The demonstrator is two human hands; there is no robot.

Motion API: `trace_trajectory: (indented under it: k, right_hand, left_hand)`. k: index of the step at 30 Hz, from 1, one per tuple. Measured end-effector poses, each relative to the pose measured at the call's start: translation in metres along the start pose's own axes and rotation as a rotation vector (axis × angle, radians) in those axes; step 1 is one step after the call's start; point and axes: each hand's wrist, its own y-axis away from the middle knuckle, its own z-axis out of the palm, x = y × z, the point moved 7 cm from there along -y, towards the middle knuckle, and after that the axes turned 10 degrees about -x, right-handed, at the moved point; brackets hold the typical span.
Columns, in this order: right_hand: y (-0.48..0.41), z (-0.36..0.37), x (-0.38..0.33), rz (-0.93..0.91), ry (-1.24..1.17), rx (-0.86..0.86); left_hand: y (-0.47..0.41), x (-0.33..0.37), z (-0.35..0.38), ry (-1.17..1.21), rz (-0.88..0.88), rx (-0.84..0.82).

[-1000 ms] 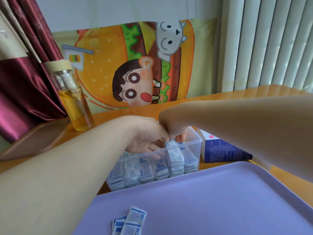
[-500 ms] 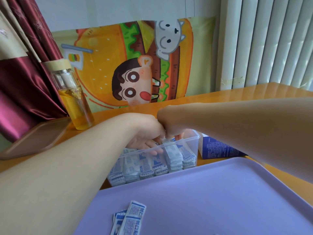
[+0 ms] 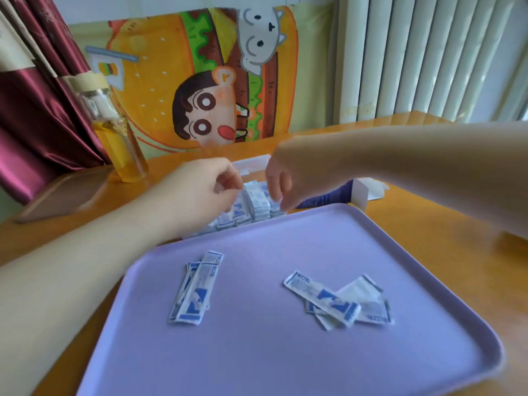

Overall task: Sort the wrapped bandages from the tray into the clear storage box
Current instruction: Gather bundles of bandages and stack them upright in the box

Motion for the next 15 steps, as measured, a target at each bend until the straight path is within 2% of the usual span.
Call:
trace_trajectory:
  k: [2,4,7,10,15]
  right_hand:
    - [0.024,0.039,-0.004,0.031,0.042,-0.294]
    - [0.044,0.069,-0.003,0.082,0.108,-0.443]
    - [0.055,0.094,0.002,0.124,0.108,-0.426]
    - [0.059,0.104,0.005,0.128,-0.011,-0.356]
    - [0.061,0.113,0.013,0.155,-0.089,-0.424]
  left_hand:
    - [0.017,0.014,0.031,-0.066,0.061,-0.188]
    - [0.036,0.031,0.07,-0.144,0.129,-0.358]
    - [0.039,0.051,0.107,-0.154,0.21,-0.447]
    - [0.038,0.061,0.121,-0.139,0.231,-0.44]
    - [0.041,0.048,0.115,-0.195,0.07,-0.529]
